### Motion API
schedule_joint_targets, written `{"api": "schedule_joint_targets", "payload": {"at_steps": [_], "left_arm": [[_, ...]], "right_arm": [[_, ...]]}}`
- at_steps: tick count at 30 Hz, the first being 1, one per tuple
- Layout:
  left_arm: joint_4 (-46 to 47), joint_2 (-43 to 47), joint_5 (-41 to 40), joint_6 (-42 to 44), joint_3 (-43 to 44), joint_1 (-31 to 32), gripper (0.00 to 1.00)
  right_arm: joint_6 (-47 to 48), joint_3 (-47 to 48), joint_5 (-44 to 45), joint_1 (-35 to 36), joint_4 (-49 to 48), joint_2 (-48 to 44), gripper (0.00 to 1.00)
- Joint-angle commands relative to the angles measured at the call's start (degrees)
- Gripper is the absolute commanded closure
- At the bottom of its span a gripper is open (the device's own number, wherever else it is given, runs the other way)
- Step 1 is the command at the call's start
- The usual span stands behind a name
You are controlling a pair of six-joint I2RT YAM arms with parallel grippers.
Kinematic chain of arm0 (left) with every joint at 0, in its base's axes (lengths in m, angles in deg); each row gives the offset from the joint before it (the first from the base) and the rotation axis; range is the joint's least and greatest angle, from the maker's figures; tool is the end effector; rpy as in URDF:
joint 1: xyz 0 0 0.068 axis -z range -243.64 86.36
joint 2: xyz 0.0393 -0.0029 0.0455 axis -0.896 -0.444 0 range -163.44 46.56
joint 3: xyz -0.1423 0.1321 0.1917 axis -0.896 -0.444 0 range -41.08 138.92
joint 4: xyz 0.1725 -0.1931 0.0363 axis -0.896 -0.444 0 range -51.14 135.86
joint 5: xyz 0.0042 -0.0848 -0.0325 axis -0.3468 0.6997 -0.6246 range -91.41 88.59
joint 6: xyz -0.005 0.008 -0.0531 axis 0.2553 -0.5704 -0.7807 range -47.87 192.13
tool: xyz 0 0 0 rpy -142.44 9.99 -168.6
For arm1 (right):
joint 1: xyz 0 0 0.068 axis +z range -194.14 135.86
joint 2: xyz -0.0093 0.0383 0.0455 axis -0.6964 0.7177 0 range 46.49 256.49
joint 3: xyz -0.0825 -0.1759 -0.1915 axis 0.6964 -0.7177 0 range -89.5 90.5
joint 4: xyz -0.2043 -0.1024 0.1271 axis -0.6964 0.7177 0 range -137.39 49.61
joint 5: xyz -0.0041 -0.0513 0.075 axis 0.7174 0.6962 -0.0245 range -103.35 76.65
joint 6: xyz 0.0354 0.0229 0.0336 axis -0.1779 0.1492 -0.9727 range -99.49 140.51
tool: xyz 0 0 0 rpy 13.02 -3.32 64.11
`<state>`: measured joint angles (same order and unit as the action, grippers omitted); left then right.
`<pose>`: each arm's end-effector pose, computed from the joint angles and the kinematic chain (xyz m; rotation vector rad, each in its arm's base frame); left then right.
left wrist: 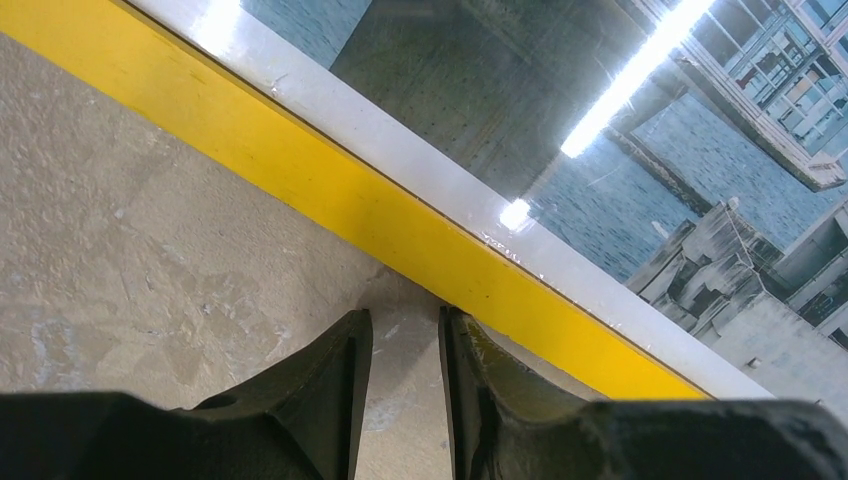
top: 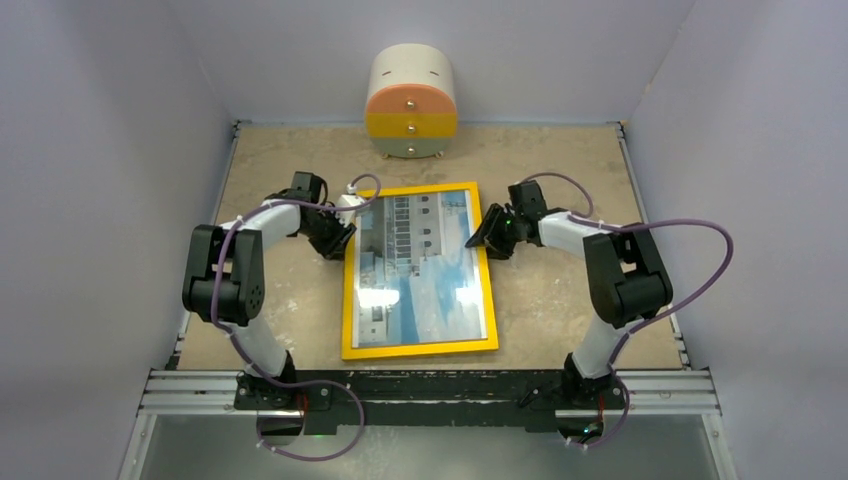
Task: Put the photo into the frame
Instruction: Turn over the photo frame at the center of the board.
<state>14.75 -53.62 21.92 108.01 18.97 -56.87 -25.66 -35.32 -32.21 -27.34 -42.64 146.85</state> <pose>0.3230 -0.0526 0.1603 1.0654 2.4765 -0.4264 0.3300 0.1116 0.1543 0.5107 2.5520 0.8493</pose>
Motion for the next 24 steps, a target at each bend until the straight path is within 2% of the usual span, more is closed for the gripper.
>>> {"api": "schedule_joint_targets", "payload": {"at_steps": [1,5,11,13,15,19,22,24], "left_arm": [[0.71,-3.12,4.13,-2.95,1.99,1.47,0.65],[0.64,-3.97,4.54,-4.08,3.83,2.14,0.65],[0.56,-3.71,4.53,-4.08,3.80,2.29,0.63],[-0.43,-3.24,4.40,-3.82,4.24,2.29,0.60],[-0.89,-2.00,3.92,-3.69,4.29,1.93,0.54],[-2.50,1.21,3.44,-2.96,5.69,0.11,0.30],[-2.25,4.57,3.48,-3.64,6.60,-2.44,0.24],[1.89,7.60,3.75,-6.67,5.42,-5.33,0.21]], "right_arm": [[0.65,3.50,2.77,0.61,0.64,2.28,0.45],[2.94,5.37,4.14,0.61,4.15,3.83,0.35],[5.27,3.92,12.66,0.59,10.91,0.90,0.03],[5.90,3.77,15.50,0.56,13.05,-0.25,0.01],[6.65,4.14,18.50,0.56,15.50,-1.44,0.01],[8.78,5.24,27.81,0.61,19.53,-4.76,0.01],[9.82,5.62,33.25,0.53,21.36,-7.79,0.01],[10.12,4.30,36.97,0.52,19.39,-11.25,0.01]]}}
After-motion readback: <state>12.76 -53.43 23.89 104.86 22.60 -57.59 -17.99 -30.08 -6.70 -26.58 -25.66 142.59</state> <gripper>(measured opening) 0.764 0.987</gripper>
